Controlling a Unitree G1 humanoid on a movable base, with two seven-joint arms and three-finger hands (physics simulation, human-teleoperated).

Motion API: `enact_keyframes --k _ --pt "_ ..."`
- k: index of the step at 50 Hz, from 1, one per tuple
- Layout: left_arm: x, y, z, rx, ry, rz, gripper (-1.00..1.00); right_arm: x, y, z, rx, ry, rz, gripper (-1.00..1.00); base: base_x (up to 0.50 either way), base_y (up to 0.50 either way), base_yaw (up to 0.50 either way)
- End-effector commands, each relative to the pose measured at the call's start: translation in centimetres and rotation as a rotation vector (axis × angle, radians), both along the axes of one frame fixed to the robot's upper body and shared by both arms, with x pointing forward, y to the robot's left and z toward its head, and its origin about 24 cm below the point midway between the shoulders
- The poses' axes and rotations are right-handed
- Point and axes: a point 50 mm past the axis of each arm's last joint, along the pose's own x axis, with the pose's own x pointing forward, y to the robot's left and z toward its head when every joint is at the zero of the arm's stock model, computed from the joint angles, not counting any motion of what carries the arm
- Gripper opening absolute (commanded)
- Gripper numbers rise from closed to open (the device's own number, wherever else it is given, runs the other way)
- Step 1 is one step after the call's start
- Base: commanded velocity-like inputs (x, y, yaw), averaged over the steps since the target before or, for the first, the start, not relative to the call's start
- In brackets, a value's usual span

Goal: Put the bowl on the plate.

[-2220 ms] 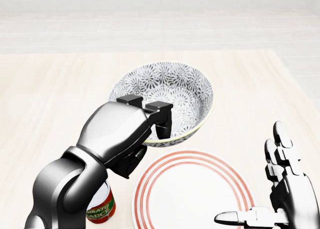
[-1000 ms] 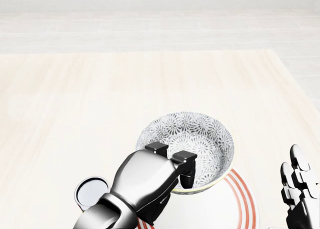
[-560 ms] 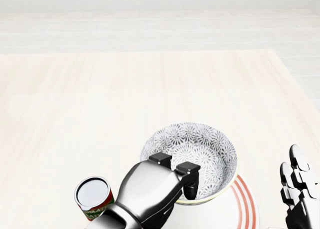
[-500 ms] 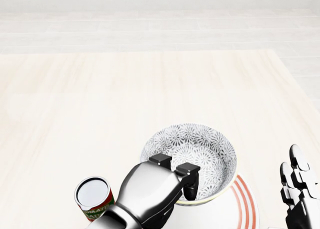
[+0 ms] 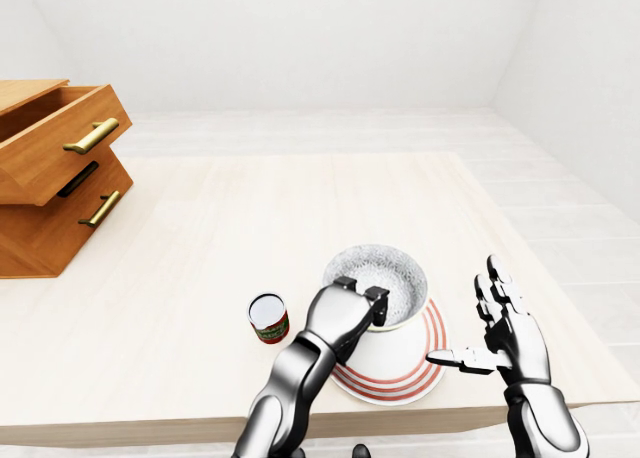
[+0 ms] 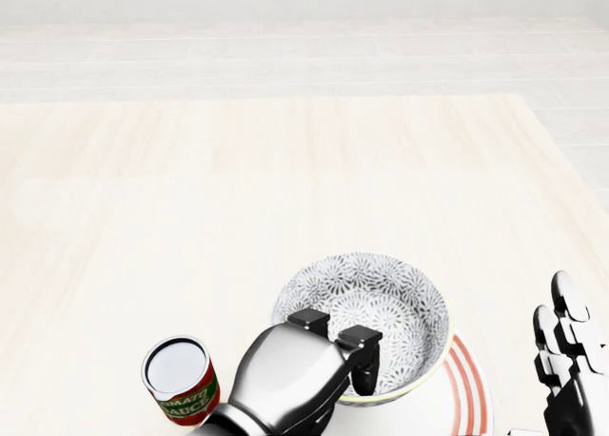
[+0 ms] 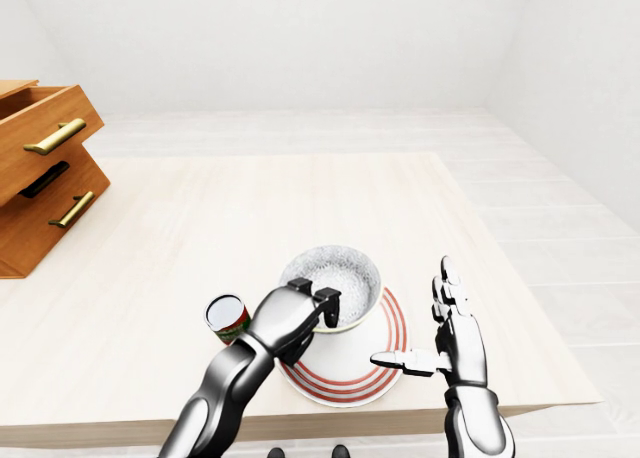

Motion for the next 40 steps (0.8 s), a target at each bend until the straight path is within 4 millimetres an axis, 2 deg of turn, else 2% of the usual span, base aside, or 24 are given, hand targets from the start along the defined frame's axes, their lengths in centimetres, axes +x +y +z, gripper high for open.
enact_keyframes --k 1,40 --pt "-0.5 -0.3 -0.3 -0.032 -0.016 0.002 -1.0 0.0 0.0 0.1 -0.002 -0.002 -0.001 1.0 0.0 0.0 0.0" --pt "-1.3 -0.5 -2.4 -0.006 0.011 -0.004 -1.0 0.0 0.2 0.1 -0.005 0.003 0.007 1.0 0.0 0.0 0.0"
